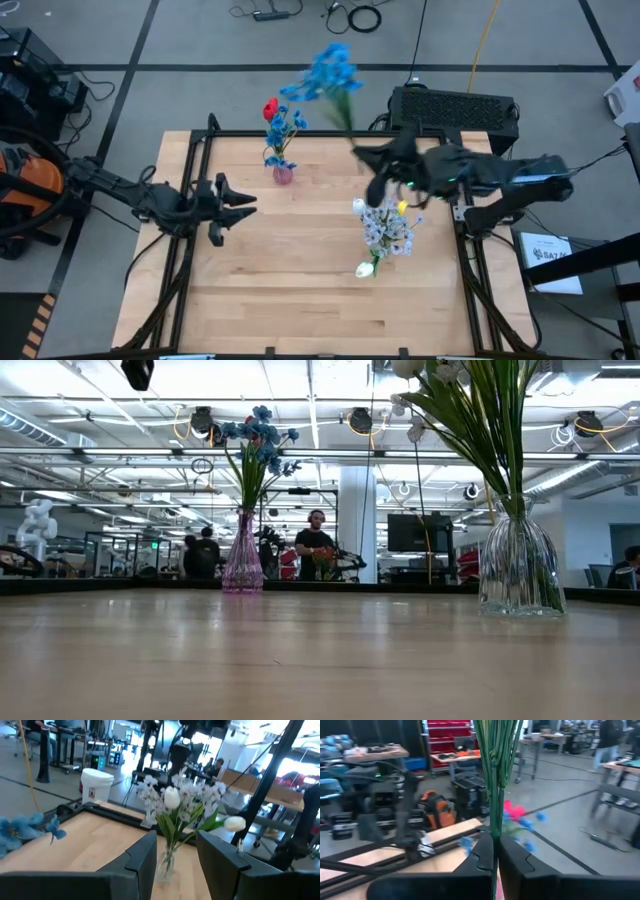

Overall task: Sort flowers into vase by color
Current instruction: Put the blue flowers into the pink vase

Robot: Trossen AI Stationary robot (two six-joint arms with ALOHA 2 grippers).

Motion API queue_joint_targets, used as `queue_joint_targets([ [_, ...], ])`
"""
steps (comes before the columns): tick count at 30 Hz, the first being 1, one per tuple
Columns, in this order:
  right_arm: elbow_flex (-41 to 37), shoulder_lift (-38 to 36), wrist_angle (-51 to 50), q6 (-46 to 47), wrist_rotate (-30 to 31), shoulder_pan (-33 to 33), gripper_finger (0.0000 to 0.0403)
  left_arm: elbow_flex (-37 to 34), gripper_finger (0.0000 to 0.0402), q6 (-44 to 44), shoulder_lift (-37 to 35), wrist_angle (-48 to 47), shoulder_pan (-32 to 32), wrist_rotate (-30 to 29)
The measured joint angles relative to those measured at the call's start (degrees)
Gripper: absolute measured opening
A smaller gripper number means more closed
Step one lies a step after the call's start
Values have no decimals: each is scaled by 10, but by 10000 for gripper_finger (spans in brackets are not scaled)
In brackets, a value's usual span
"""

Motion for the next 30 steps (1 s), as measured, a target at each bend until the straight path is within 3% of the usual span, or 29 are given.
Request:
queue_joint_targets([
  [5,32,87,62,5,-50,0,0,0,145,9,-21,7,0,-1],
  [14,48,210,172,8,-108,10,0,0,145,115,-20,56,0,9],
  [23,48,275,209,7,-111,26,0,0,145,160,-8,65,0,38],
  [30,48,305,261,-26,-110,30,0,0,145,159,19,130,0,65],
])
